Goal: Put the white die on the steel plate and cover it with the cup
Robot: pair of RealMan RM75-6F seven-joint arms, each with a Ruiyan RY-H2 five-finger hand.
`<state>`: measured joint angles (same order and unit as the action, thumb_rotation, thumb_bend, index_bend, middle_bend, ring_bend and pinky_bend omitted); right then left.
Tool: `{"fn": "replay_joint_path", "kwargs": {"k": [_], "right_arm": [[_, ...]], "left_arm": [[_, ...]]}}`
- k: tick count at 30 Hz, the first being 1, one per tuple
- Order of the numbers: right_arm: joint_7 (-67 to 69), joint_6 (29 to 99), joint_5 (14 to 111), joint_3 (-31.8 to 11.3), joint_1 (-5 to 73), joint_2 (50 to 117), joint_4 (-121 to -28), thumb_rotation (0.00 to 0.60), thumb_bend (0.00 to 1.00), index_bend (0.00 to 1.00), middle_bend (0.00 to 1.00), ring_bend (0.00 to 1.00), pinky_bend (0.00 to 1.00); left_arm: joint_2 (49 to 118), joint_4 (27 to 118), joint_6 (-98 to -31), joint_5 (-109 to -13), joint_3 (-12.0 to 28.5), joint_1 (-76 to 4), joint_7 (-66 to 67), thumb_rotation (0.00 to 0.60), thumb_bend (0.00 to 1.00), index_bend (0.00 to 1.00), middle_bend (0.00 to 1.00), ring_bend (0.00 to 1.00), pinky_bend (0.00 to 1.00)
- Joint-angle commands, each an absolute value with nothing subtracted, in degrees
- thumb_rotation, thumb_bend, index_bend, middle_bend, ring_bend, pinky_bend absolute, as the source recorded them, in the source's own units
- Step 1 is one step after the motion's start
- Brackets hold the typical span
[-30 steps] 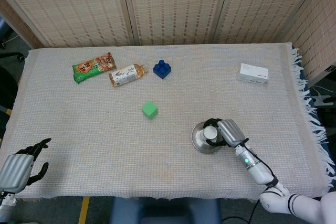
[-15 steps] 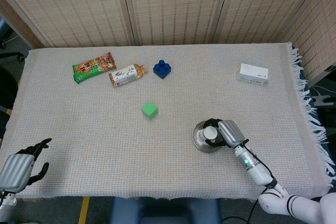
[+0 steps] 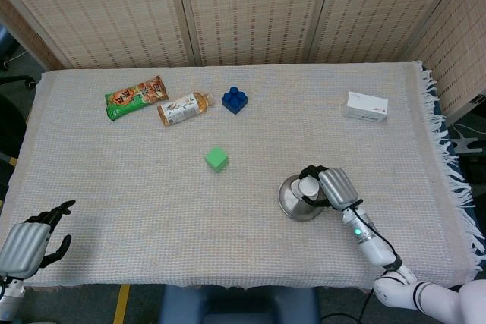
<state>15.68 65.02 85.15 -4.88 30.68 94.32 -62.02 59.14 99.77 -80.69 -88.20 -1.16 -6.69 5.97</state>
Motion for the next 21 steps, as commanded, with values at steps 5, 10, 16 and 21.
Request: {"fn": "replay_joint_path", "kwargs": {"k": [5, 10, 16, 21], "right_arm": [[28.38, 57.99, 84.90, -3.53, 31.75, 90.25, -67.87, 0.600, 0.15, 0.59, 0.52, 0.42, 0.66], [26.20, 60.43, 85.52, -3.86, 31.39, 91.49, -65.79, 0.600, 0.15, 0.59, 0.52, 0.42, 0.66], [23.75, 63.11, 85.62, -4.22, 30.60, 93.49, -63.77, 0.600, 0.15, 0.59, 0.52, 0.42, 0.66], [18.02, 66.29, 85.88, -4.93, 30.04, 94.98, -61.01, 0.600, 0.15, 0.59, 0.52, 0.42, 0.67]], "left_arm": [[59.14, 99.81, -80.77, -88.21, -1.17, -6.64, 5.97, 0.600, 0.44, 0.15, 0.29, 0.35, 0.47], [59.12, 99.81, -80.91, -88.23, -1.17, -6.56, 5.97, 0.600, 0.44, 0.15, 0.29, 0.35, 0.47], [59.04, 99.89, -80.70, -88.13, -1.22, -6.61, 6.06, 0.600, 0.44, 0.15, 0.29, 0.35, 0.47], [59.03, 99.97, -80.72, -88.29, -1.27, -6.62, 6.15, 0.600, 0.44, 0.15, 0.29, 0.35, 0.47]]}}
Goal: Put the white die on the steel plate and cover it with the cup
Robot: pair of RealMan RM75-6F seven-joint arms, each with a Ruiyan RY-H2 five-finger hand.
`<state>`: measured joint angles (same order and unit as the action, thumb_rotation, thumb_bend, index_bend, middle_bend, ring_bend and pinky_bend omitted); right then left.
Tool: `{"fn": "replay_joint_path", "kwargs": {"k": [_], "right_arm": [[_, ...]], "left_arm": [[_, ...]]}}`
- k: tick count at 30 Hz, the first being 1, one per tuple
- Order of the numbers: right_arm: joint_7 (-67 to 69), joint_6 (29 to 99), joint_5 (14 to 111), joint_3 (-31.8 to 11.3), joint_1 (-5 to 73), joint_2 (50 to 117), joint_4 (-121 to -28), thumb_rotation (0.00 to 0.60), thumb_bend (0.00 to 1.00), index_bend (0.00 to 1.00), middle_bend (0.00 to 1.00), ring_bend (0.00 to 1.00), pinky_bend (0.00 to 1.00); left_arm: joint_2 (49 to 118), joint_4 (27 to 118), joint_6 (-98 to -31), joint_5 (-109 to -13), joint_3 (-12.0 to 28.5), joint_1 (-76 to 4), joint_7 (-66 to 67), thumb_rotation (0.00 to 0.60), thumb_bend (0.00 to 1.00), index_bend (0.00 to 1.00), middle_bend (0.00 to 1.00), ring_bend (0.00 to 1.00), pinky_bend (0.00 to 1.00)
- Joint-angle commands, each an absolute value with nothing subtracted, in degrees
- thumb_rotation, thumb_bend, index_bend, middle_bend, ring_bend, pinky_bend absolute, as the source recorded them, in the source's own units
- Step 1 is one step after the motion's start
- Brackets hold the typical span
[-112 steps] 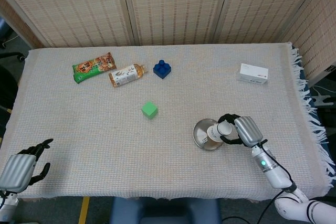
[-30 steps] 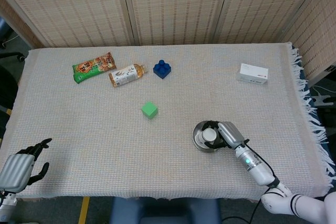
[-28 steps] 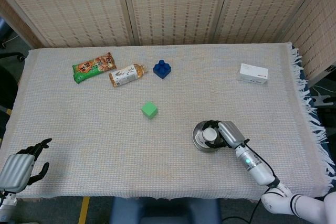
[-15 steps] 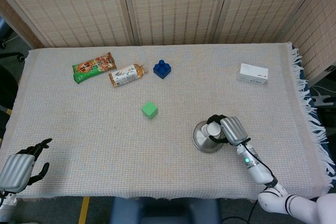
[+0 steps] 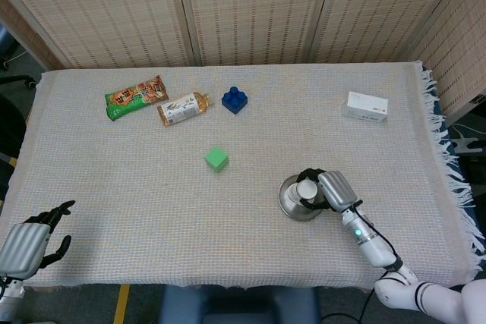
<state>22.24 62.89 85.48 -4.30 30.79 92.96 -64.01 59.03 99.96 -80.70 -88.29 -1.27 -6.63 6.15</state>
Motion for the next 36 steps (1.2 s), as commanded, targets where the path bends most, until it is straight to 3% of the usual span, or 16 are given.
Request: {"fn": "replay_joint_path", "kwargs": {"k": [1, 6, 11, 16, 23, 36], "right_arm": [[17.80, 66.33, 85.88, -4.78, 29.95, 95.50, -60.66, 0.600, 0.15, 0.59, 0.52, 0.42, 0.67], [27.93, 57.74, 84.48, -3.26, 31.47, 90.43, -67.92, 0.600, 0.15, 0.59, 0.52, 0.42, 0.67], [21.03, 61.06, 84.05, -4.13, 30.58, 92.64, -64.84, 0.600, 0.15, 0.59, 0.52, 0.42, 0.67], [26.79, 55.99, 83.25, -3.51, 31.61, 89.27, -69.28, 0.600, 0.15, 0.59, 0.52, 0.42, 0.67], [18.55, 61.96, 82.74, -5.11, 30.10, 93.66, -63.50, 0.600, 0.15, 0.59, 0.52, 0.42, 0.67], [22.48, 59.69, 84.13, -4.02, 30.89, 92.46, -64.11, 0.600, 0.15, 0.57, 0.52, 0.41, 0.67]], "left_arm": [[59.01, 99.98, -80.77, -88.31, -1.26, -6.60, 6.15, 0.600, 0.44, 0.15, 0.29, 0.35, 0.47], [58.99, 99.95, -80.83, -88.21, -1.22, -6.56, 6.04, 0.600, 0.44, 0.15, 0.29, 0.35, 0.47], [58.95, 99.94, -80.87, -88.25, -1.21, -6.56, 5.98, 0.600, 0.44, 0.15, 0.29, 0.35, 0.47], [58.96, 99.94, -80.67, -88.16, -1.24, -6.61, 6.01, 0.600, 0.44, 0.15, 0.29, 0.35, 0.47], [58.94, 100.01, -80.81, -88.28, -1.26, -6.56, 6.05, 0.600, 0.44, 0.15, 0.29, 0.35, 0.47], [58.95, 99.96, -80.57, -88.02, -1.20, -6.64, 6.00, 0.600, 0.44, 0.15, 0.29, 0.35, 0.47]]}}
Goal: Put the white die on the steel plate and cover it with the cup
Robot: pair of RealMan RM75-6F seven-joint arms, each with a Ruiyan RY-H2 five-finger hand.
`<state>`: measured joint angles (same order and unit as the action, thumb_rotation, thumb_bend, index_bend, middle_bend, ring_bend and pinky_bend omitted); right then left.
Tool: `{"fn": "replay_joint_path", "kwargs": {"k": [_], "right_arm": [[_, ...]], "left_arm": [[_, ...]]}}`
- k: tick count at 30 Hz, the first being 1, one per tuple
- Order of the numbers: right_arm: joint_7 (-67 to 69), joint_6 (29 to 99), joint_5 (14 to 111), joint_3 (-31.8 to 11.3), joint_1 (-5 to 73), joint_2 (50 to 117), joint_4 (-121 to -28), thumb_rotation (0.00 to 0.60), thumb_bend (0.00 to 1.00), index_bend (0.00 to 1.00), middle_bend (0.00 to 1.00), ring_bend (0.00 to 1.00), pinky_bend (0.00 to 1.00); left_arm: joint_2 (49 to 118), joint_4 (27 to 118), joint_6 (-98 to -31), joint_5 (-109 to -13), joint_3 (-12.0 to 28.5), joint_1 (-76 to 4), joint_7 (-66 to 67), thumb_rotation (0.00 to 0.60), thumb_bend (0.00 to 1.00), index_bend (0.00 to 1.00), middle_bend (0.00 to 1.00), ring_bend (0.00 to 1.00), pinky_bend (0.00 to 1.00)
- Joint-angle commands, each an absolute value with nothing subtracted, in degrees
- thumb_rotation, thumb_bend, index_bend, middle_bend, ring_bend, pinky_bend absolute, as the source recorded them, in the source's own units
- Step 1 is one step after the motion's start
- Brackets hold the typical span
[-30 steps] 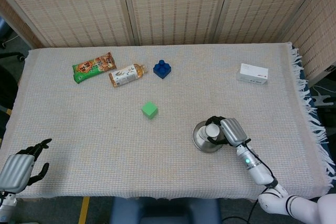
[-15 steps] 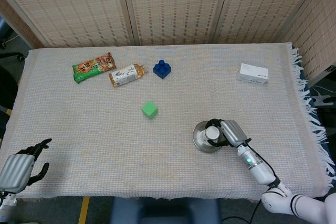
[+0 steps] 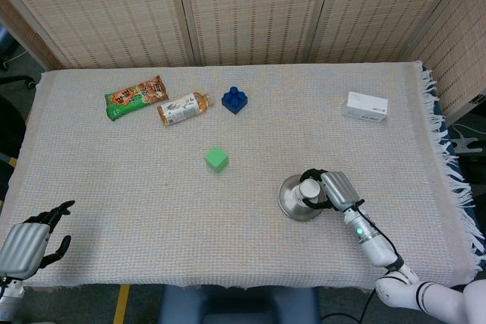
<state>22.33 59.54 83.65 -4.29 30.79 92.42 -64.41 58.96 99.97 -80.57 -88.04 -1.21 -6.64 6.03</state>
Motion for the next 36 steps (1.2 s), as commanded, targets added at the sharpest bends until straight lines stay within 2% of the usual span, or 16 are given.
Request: {"fn": "replay_joint_path", "kwargs": {"k": [1, 3, 5, 7, 9, 11, 13, 16, 18, 28, 32, 36], "right_arm": [[22.63, 59.65, 84.48, -3.79, 30.96, 92.37, -64.05, 0.600, 0.15, 0.55, 0.51, 0.38, 0.67], [23.21, 59.22, 85.16, -3.22, 31.18, 91.85, -64.22, 0.600, 0.15, 0.51, 0.49, 0.31, 0.67], [23.38, 58.68, 85.62, -2.73, 31.39, 91.19, -64.65, 0.600, 0.15, 0.45, 0.41, 0.22, 0.67], [23.09, 58.16, 85.82, -2.35, 31.52, 90.63, -65.10, 0.600, 0.15, 0.38, 0.33, 0.12, 0.63], [22.94, 57.96, 85.83, -2.25, 31.56, 90.41, -65.32, 0.600, 0.15, 0.34, 0.29, 0.08, 0.58], [22.48, 57.37, 85.83, -1.97, 31.67, 89.89, -65.82, 0.600, 0.15, 0.25, 0.21, 0.03, 0.46], [22.36, 55.77, 86.01, -1.14, 32.00, 87.97, -68.04, 0.600, 0.15, 0.12, 0.09, 0.00, 0.25], [22.48, 54.99, 86.06, -0.78, 32.19, 86.01, -70.34, 0.600, 0.13, 0.05, 0.02, 0.00, 0.13], [22.76, 54.97, 86.37, -0.52, 32.21, 84.89, -71.56, 0.600, 0.12, 0.02, 0.00, 0.00, 0.10], [19.77, 61.80, 89.07, -0.30, 30.13, 82.80, -74.02, 0.600, 0.12, 0.00, 0.00, 0.00, 0.07], [15.28, 67.02, 87.97, -1.95, 27.88, 84.73, -73.00, 0.600, 0.12, 0.05, 0.00, 0.00, 0.06], [16.65, 65.77, 87.42, -1.92, 28.05, 84.61, -73.53, 0.600, 0.12, 0.09, 0.00, 0.00, 0.07]], "left_arm": [[58.95, 99.96, -80.58, -88.01, -1.20, -6.64, 5.97, 0.600, 0.44, 0.15, 0.29, 0.34, 0.47], [58.96, 99.91, -80.61, -88.03, -1.21, -6.62, 5.92, 0.600, 0.44, 0.15, 0.29, 0.35, 0.47], [58.95, 99.89, -80.55, -88.01, -1.20, -6.65, 5.87, 0.600, 0.44, 0.15, 0.29, 0.35, 0.47], [58.95, 99.89, -80.50, -87.98, -1.19, -6.67, 5.86, 0.600, 0.44, 0.15, 0.29, 0.35, 0.47], [58.95, 99.88, -80.50, -87.99, -1.19, -6.67, 5.85, 0.600, 0.44, 0.15, 0.29, 0.35, 0.47], [58.94, 99.89, -80.53, -88.02, -1.21, -6.65, 5.86, 0.600, 0.44, 0.15, 0.29, 0.35, 0.47], [58.94, 99.92, -80.54, -88.04, -1.22, -6.65, 5.90, 0.600, 0.44, 0.15, 0.29, 0.35, 0.47], [58.95, 99.93, -80.55, -88.03, -1.23, -6.64, 5.95, 0.600, 0.44, 0.15, 0.29, 0.35, 0.47], [58.95, 99.96, -80.60, -88.06, -1.23, -6.62, 6.02, 0.600, 0.44, 0.15, 0.29, 0.35, 0.47], [58.99, 100.04, -80.55, -88.10, -1.25, -6.65, 6.29, 0.600, 0.44, 0.15, 0.29, 0.36, 0.47], [58.98, 100.05, -80.73, -88.18, -1.24, -6.59, 6.26, 0.600, 0.44, 0.15, 0.29, 0.36, 0.47], [59.01, 100.10, -80.58, -88.25, -1.34, -6.62, 6.36, 0.600, 0.44, 0.15, 0.29, 0.36, 0.47]]}}
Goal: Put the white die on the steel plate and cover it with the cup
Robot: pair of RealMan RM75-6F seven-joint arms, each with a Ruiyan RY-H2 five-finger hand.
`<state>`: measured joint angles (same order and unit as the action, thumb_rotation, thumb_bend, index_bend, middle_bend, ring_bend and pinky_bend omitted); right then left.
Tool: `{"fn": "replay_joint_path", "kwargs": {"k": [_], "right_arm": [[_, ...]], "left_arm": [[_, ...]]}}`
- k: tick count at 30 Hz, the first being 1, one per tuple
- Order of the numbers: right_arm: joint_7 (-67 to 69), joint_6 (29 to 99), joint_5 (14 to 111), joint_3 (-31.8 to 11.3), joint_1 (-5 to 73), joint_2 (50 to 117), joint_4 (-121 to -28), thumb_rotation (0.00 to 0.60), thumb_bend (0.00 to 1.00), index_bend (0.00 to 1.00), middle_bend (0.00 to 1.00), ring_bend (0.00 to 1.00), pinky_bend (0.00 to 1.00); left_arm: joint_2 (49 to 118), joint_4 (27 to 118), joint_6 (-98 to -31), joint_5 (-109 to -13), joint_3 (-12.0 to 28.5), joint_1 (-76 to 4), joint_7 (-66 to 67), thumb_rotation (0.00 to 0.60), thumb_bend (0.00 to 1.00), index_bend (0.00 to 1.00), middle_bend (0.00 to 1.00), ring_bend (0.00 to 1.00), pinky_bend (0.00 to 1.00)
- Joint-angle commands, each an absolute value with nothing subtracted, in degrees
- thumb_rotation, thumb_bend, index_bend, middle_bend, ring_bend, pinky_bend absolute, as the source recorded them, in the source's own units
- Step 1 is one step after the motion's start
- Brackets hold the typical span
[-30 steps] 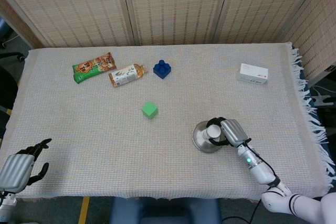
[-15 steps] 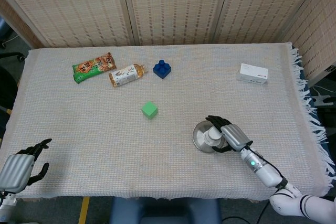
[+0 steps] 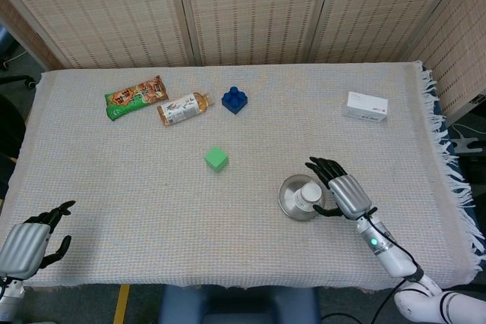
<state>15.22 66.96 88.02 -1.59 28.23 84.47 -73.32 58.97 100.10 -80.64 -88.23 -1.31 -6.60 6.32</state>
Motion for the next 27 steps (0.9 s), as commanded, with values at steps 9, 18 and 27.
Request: {"fn": "replay_joint_path", "kwargs": {"k": [9, 18, 27], "right_arm": [[20.39, 62.03, 86.93, -1.85, 29.61, 86.07, -71.57, 0.600, 0.12, 0.17, 0.06, 0.00, 0.16], [18.03, 65.55, 87.03, -2.89, 28.72, 88.92, -68.70, 0.600, 0.12, 0.41, 0.43, 0.13, 0.29], [18.84, 67.18, 87.80, -2.93, 28.31, 89.13, -68.75, 0.600, 0.12, 0.48, 0.49, 0.20, 0.33]], "left_arm": [[59.06, 100.11, -80.52, -88.11, -1.26, -6.67, 6.54, 0.600, 0.44, 0.15, 0.29, 0.36, 0.47], [58.96, 100.06, -80.70, -88.24, -1.32, -6.57, 6.26, 0.600, 0.44, 0.15, 0.29, 0.36, 0.47], [58.94, 100.16, -80.58, -88.12, -1.32, -6.60, 6.39, 0.600, 0.44, 0.15, 0.29, 0.36, 0.47]]}}
